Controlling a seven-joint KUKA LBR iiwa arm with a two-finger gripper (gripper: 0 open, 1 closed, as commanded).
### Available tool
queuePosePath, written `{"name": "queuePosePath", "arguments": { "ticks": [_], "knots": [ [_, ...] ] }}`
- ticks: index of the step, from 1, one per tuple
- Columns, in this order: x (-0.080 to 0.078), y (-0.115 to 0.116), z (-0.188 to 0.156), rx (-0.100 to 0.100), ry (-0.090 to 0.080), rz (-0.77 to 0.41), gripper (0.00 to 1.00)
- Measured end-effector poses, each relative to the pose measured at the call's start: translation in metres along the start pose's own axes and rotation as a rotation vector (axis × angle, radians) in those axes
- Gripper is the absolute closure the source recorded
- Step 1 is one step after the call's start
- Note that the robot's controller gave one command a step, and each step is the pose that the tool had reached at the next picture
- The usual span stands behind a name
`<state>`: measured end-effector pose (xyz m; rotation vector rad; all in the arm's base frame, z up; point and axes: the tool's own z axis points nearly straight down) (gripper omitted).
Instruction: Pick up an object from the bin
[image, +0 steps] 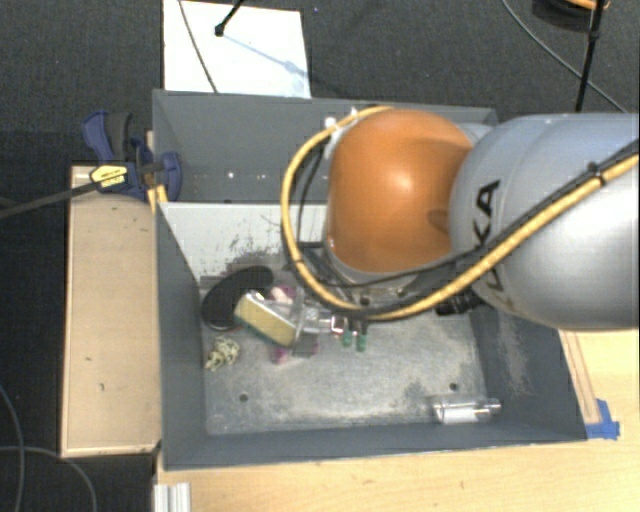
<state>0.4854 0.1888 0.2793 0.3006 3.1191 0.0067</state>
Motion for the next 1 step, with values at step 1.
{"name": "queuePosePath", "arguments": {
  "ticks": [1],
  "knots": [
    [0.0002, -0.0005, 0.0048, 0.005, 0.006, -0.005, 1.0]
  ]
}}
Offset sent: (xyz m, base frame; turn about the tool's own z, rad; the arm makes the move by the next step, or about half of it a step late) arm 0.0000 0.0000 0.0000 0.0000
